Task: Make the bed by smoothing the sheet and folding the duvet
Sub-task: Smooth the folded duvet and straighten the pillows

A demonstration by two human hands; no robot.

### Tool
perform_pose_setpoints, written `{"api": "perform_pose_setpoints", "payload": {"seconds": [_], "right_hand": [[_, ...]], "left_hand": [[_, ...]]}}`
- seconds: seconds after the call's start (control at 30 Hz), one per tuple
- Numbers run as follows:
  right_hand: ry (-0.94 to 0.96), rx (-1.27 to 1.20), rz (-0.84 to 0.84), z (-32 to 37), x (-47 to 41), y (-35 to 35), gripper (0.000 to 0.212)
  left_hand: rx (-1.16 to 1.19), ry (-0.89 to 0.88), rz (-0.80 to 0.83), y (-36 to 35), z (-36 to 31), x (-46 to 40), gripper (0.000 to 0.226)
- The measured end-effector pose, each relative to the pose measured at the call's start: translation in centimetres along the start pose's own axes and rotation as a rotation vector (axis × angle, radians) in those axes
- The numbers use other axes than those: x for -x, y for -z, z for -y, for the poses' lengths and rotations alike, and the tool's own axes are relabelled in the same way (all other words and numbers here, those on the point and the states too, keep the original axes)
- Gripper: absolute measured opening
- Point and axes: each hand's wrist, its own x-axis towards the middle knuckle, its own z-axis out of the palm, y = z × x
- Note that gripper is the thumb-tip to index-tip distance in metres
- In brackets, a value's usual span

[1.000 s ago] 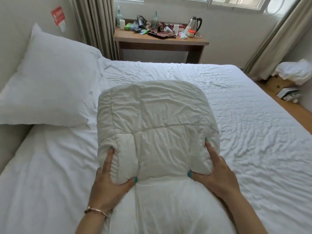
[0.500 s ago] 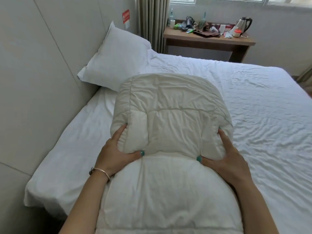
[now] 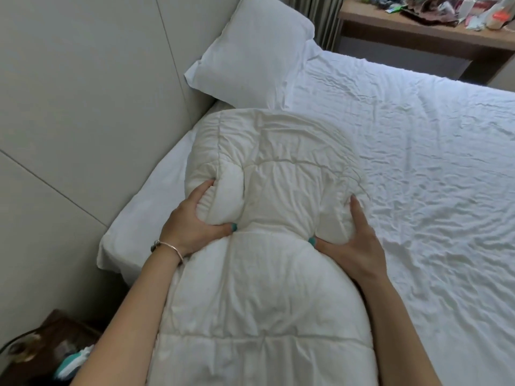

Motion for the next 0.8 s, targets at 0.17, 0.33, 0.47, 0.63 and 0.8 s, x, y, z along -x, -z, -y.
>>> {"api": "perform_pose_setpoints", "payload": {"seconds": [0.17, 0.33, 0.47, 0.63, 0.8], "right_hand": [[-0.003, -0.019, -0.014, 4.9, -3.6, -4.7, 0.122], [-0.032, -0.023, -0.030, 10.9, -8.2, -9.3, 0.120], [-0.039, -0.028, -0.055, 15.5, -12.0, -12.2, 0.119], [-0.056, -0.054, -0.084, 20.6, -16.4, -15.6, 0.116], [-0.138, -0.098, -0.109, 21.0, -19.9, -21.9, 0.114]], "left_hand": [[0.011, -0.018, -0.006, 4.2, 2.9, -5.9, 0.103], [-0.002, -0.018, 0.026, 9.0, 4.8, -14.0, 0.108], [-0.055, -0.045, 0.047, 12.5, 5.8, -20.7, 0.112], [-0.053, -0.066, 0.087, 16.9, 6.9, -28.9, 0.101], [-0.063, -0.031, 0.151, 17.9, 11.5, -36.1, 0.107]]}}
